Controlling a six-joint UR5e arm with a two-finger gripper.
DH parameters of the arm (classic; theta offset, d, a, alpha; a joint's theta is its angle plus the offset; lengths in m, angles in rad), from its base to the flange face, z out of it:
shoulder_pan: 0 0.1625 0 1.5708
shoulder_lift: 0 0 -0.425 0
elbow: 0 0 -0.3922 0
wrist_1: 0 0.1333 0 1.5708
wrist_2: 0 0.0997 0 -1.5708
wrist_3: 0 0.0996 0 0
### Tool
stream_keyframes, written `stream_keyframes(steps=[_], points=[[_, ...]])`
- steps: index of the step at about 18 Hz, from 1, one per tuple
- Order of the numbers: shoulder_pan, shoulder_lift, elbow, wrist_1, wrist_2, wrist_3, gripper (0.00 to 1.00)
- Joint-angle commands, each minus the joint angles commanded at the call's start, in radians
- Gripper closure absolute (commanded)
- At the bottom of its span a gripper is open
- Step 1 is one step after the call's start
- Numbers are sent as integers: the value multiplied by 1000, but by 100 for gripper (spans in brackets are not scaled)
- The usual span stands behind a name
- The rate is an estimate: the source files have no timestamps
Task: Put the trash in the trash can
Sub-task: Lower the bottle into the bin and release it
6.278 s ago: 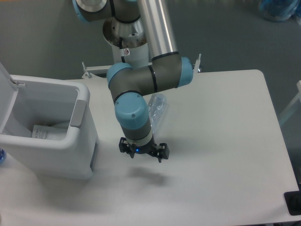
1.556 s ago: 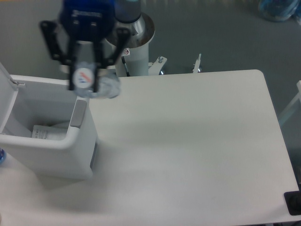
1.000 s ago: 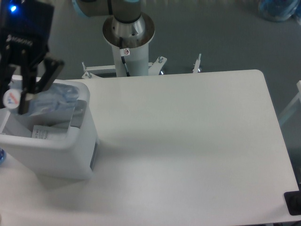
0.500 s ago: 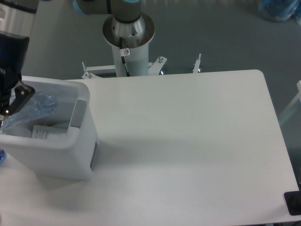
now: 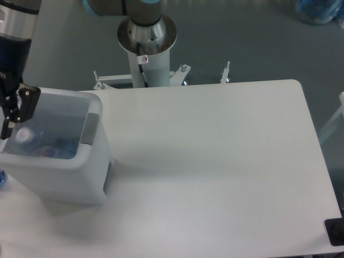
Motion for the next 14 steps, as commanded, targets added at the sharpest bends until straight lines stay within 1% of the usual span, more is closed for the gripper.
stream_keyframes(steps=[2, 4, 5, 7, 10, 12, 14], points=[[104, 8, 0, -5, 14, 64, 0], [192, 8, -14, -8, 89, 127, 0], [220, 2, -18, -12, 125, 164, 0], [252, 0, -47, -18, 219, 277, 0], [292, 0, -80, -28, 357, 492, 0], [313, 0, -104, -29, 396, 567, 0], [327, 6, -142, -26, 397, 592, 0]])
